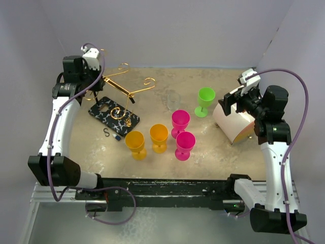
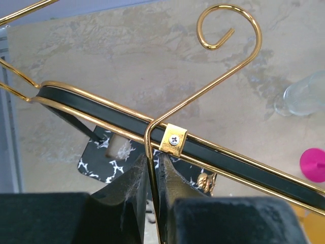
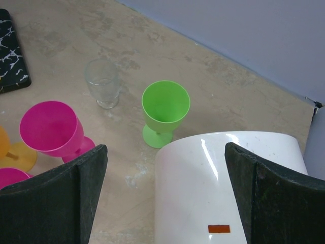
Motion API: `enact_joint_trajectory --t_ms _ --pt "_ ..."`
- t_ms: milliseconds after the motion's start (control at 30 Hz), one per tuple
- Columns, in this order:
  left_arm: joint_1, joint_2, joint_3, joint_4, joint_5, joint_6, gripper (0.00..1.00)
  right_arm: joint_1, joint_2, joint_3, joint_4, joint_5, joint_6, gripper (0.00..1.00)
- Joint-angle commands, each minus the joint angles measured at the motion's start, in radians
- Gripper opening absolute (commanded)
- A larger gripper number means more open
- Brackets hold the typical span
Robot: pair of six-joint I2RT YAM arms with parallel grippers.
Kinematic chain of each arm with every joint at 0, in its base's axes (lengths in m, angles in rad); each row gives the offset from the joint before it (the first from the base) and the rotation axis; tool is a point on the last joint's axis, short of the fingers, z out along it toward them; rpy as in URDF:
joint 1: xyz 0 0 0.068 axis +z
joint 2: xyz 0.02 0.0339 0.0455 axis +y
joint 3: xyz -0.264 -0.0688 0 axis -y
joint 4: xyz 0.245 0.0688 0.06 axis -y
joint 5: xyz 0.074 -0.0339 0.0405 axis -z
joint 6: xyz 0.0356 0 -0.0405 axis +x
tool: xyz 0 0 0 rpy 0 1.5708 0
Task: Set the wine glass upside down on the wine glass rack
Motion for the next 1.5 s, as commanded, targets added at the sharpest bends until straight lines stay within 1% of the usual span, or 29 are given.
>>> enact_joint_trajectory --t_ms 0,133,233,367,567,667,800,867,1000,1067,1133,1267,1333,1367,1467 --pt "-0.01 0.014 -0.024 0.137 0.115 -0.2 0.12 0.005 -0.008 0.028 0.039 0.008 0.013 1.0" --pt "-0.01 -0.022 -0.081 0.201 0.121 -0.261 0.0 0.005 -0.017 0.024 0.04 0.02 0.012 1.0" --pt "-0.01 -0.067 -0.123 0.237 0.12 -0.291 0.0 0.005 -0.018 0.022 0.041 0.024 0.01 1.0" --pt "-0.01 -0.125 -0.198 0.338 0.113 -0.345 0.0 0.005 -0.01 0.018 0.048 0.017 0.011 1.0" --pt "-0.012 -0.114 -0.232 0.443 0.093 -0.495 0.0 0.005 -0.008 0.027 0.044 0.024 0.012 1.0" --pt "-0.023 -0.096 -0.232 0.479 0.041 -0.561 0.0 0.005 -0.014 0.026 0.044 0.031 0.011 1.0" --pt "-0.08 -0.081 -0.223 0.485 -0.109 -0.618 0.0 0.005 -0.009 0.051 0.034 0.026 0.023 1.0" --pt "-0.107 -0.071 -0.223 0.484 -0.157 -0.662 0.0 0.005 -0.006 0.073 0.023 0.02 0.03 1.0" --pt "-0.118 -0.034 -0.217 0.5 -0.157 -0.755 0.0 0.005 -0.006 0.1 0.009 0.016 0.038 1.0" --pt "-0.125 -0.032 -0.22 0.532 -0.174 -0.761 0.0 0.005 -0.008 0.104 0.0 0.015 0.036 1.0" --pt "-0.138 -0.045 -0.234 0.557 -0.251 -0.779 0.0 0.005 -0.012 0.1 -0.005 0.021 0.035 1.0" --pt "-0.171 -0.056 -0.251 0.534 -0.352 -0.775 0.0 0.004 -0.011 0.098 -0.016 0.02 0.03 1.0" --pt "-0.183 -0.071 -0.282 0.53 -0.38 -0.764 0.0 0.005 -0.006 0.101 -0.02 0.015 0.03 1.0" --pt "-0.187 -0.079 -0.295 0.529 -0.379 -0.753 0.0 0.005 -0.005 0.101 -0.02 0.008 0.031 1.0" --pt "-0.206 -0.116 -0.34 0.525 -0.376 -0.729 0.14 0.005 -0.005 0.097 -0.009 0.002 0.036 1.0"
